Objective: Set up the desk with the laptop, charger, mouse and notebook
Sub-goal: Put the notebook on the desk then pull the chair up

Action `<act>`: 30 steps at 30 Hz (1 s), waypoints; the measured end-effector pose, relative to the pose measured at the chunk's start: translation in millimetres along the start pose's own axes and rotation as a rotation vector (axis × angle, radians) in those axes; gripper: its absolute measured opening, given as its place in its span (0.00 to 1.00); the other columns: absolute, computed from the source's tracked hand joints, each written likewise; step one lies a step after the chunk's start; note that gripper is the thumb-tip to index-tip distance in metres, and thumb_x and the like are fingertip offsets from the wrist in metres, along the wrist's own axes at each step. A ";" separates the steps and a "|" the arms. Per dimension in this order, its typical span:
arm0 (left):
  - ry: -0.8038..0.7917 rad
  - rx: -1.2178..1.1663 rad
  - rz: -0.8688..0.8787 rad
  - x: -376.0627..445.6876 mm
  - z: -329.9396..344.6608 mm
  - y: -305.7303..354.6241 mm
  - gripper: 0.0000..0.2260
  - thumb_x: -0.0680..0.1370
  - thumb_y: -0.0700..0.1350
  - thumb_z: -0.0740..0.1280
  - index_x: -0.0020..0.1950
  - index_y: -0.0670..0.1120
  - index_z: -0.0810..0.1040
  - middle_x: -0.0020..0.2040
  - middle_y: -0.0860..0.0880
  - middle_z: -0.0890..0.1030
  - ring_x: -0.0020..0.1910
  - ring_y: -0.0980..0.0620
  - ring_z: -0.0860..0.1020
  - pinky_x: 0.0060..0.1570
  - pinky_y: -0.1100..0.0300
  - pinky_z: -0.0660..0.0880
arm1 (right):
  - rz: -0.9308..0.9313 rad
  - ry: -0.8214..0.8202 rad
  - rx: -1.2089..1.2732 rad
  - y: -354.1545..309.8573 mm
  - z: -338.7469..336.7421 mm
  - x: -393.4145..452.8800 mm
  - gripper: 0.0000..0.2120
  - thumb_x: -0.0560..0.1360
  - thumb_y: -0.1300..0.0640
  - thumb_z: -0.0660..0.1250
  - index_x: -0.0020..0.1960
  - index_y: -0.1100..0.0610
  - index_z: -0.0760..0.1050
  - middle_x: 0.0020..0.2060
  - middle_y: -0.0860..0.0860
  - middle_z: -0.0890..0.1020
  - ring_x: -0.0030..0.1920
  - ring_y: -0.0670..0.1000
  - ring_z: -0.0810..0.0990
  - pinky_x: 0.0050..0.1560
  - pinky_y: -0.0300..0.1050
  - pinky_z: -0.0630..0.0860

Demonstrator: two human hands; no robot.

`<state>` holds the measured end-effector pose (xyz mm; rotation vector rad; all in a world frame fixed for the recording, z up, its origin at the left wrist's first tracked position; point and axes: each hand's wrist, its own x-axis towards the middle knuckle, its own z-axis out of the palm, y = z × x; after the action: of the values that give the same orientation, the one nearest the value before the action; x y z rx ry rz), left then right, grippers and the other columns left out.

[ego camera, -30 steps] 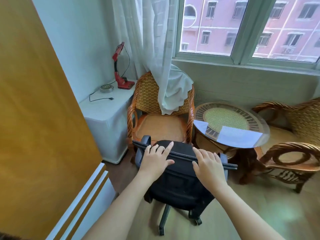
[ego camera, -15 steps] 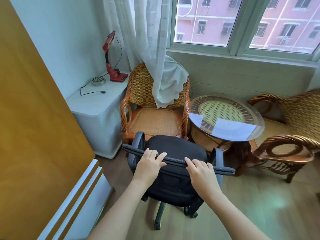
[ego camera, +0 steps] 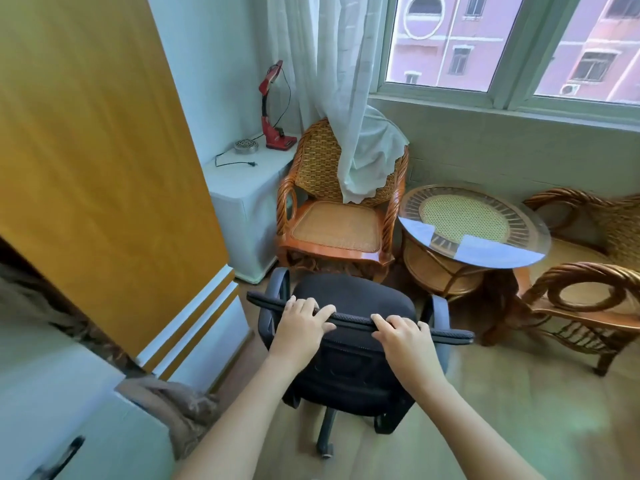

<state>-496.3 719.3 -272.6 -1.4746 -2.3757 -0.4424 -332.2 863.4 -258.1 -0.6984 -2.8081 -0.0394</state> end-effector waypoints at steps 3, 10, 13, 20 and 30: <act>0.006 0.017 -0.053 -42.4 -15.8 22.9 0.11 0.75 0.51 0.69 0.55 0.49 0.79 0.39 0.48 0.74 0.40 0.46 0.75 0.61 0.43 0.72 | -0.030 0.044 0.012 -7.2 -8.9 -40.5 0.17 0.71 0.56 0.72 0.59 0.54 0.77 0.41 0.52 0.82 0.43 0.57 0.81 0.47 0.60 0.77; -0.029 0.063 -0.116 -136.4 -66.6 61.7 0.13 0.72 0.49 0.74 0.54 0.49 0.79 0.39 0.48 0.75 0.40 0.46 0.77 0.59 0.41 0.73 | -0.072 0.128 0.048 -40.2 -27.5 -134.6 0.18 0.67 0.58 0.75 0.56 0.54 0.79 0.36 0.51 0.81 0.37 0.56 0.80 0.43 0.58 0.76; -0.050 0.076 -0.157 -177.7 -86.0 75.3 0.13 0.72 0.50 0.74 0.54 0.50 0.77 0.39 0.49 0.74 0.40 0.47 0.76 0.59 0.41 0.74 | -0.076 0.149 0.044 -58.4 -38.6 -174.2 0.20 0.64 0.59 0.77 0.55 0.54 0.80 0.36 0.50 0.81 0.37 0.55 0.80 0.44 0.61 0.77; -0.042 0.092 -0.207 -271.6 -127.6 111.6 0.13 0.71 0.49 0.75 0.52 0.50 0.77 0.39 0.49 0.74 0.38 0.48 0.75 0.55 0.43 0.77 | -0.136 0.181 0.027 -90.1 -54.0 -263.9 0.21 0.62 0.59 0.78 0.55 0.54 0.81 0.36 0.50 0.81 0.36 0.55 0.80 0.42 0.61 0.77; -0.029 0.129 -0.309 -399.6 -173.1 167.7 0.12 0.77 0.53 0.60 0.58 0.51 0.74 0.42 0.48 0.75 0.43 0.47 0.76 0.61 0.45 0.72 | -0.259 0.176 0.052 -119.3 -83.6 -378.3 0.20 0.64 0.57 0.77 0.55 0.53 0.80 0.37 0.50 0.81 0.37 0.56 0.80 0.44 0.60 0.76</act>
<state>-159.4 396.3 -265.8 -1.0697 -2.6102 -0.3316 -44.9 577.5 -265.6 -0.3000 -2.6995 -0.0703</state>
